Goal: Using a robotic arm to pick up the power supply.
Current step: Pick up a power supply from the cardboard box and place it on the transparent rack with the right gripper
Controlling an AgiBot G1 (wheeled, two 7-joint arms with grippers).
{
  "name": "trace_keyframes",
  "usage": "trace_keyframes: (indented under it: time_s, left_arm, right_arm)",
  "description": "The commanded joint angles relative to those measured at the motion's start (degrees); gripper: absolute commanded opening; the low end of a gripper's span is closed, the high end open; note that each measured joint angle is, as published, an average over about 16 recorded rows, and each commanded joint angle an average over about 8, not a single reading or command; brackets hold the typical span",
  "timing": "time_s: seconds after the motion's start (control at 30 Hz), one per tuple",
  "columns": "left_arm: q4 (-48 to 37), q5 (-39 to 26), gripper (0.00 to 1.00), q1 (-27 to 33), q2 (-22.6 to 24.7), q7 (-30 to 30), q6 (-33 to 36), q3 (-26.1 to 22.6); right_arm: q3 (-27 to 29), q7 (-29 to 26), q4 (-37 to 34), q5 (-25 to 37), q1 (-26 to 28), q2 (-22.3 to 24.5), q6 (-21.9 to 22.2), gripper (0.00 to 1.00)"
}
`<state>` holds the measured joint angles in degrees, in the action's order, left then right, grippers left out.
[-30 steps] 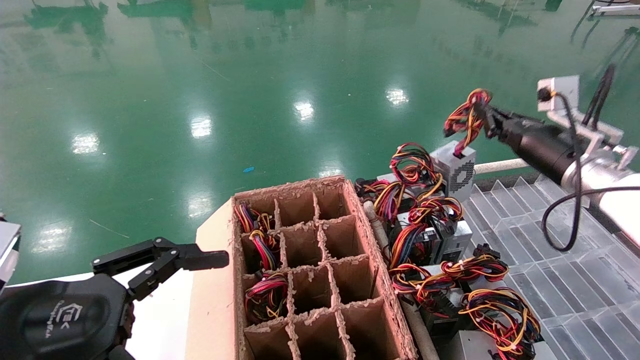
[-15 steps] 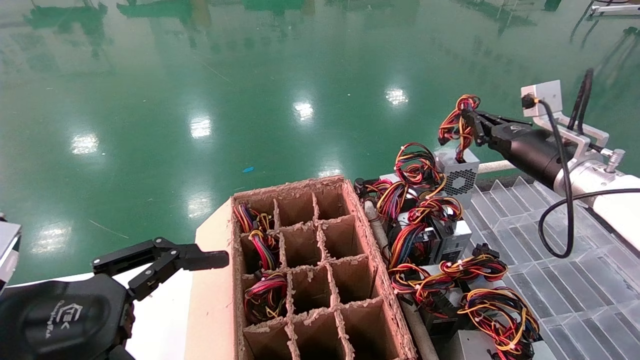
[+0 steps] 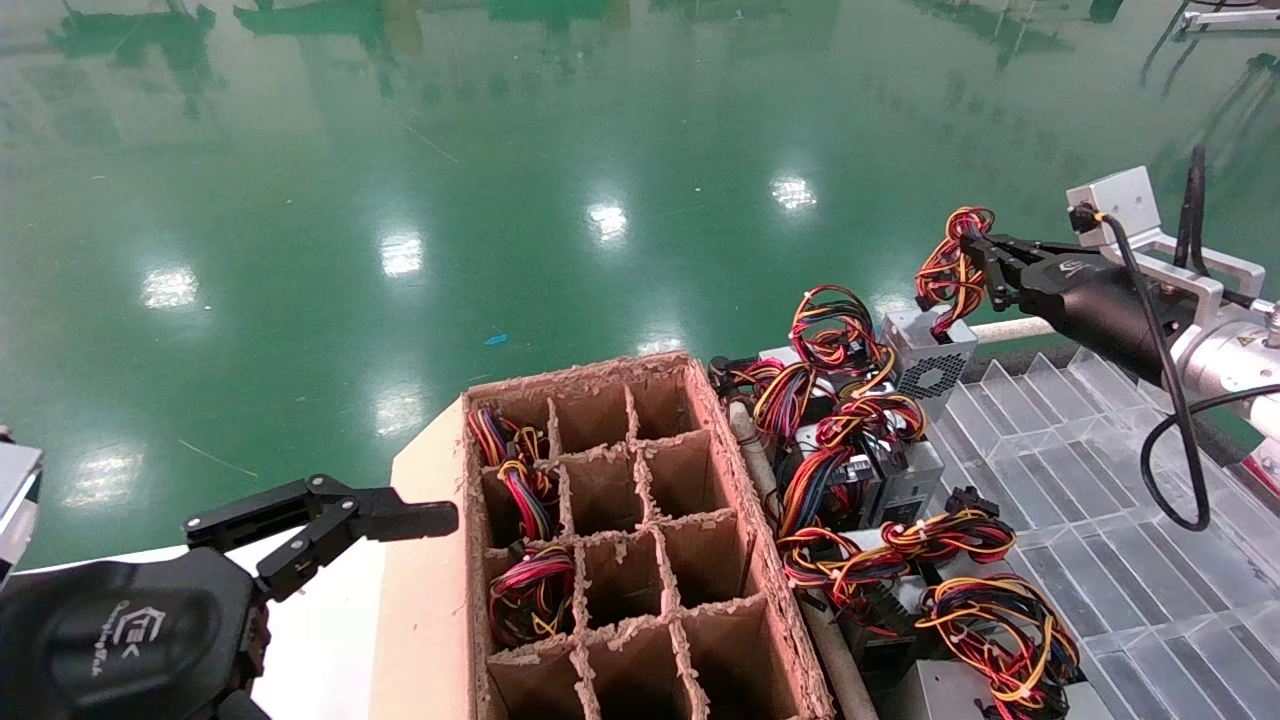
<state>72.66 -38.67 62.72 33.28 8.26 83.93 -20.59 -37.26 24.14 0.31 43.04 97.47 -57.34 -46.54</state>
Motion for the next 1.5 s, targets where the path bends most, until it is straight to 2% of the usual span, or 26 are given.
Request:
trace_keyframes:
  time_s: [0.03, 0.4, 0.63, 0.8, 1.03, 1.5]
  left_arm:
    - [0.00, 0.00, 1.00, 0.00, 0.00, 0.00, 0.00, 0.00]
    - [0.00, 0.01, 1.00, 0.00, 0.00, 0.00, 0.00, -0.01]
    - [0.00, 0.01, 1.00, 0.00, -0.01, -0.01, -0.01, -0.01]
    - [0.00, 0.01, 1.00, 0.00, -0.01, -0.01, -0.01, -0.02]
    - [0.00, 0.02, 1.00, 0.01, -0.01, -0.01, -0.01, -0.02]
    - [0.00, 0.02, 1.00, 0.01, -0.01, -0.02, -0.01, -0.03]
  right_arm:
    - [-0.30, 0.30, 0.03, 0.43, 0.18, 0.24, -0.14, 0.00]
    - [-2.34, 1.73, -0.42, 3.37, 0.84, 3.94, -1.83, 0.00]
    - [-3.17, 1.35, -0.84, 4.57, 0.92, 7.97, -4.12, 0.00]
    - [-3.35, 0.70, -0.82, 4.84, 0.52, 8.80, -5.26, 0.00]
    - [-3.48, 0.17, -0.74, 5.02, 0.36, 7.76, -4.22, 0.00]
    - [-3.61, -0.03, -0.64, 5.19, 0.43, 8.93, -1.63, 0.00]
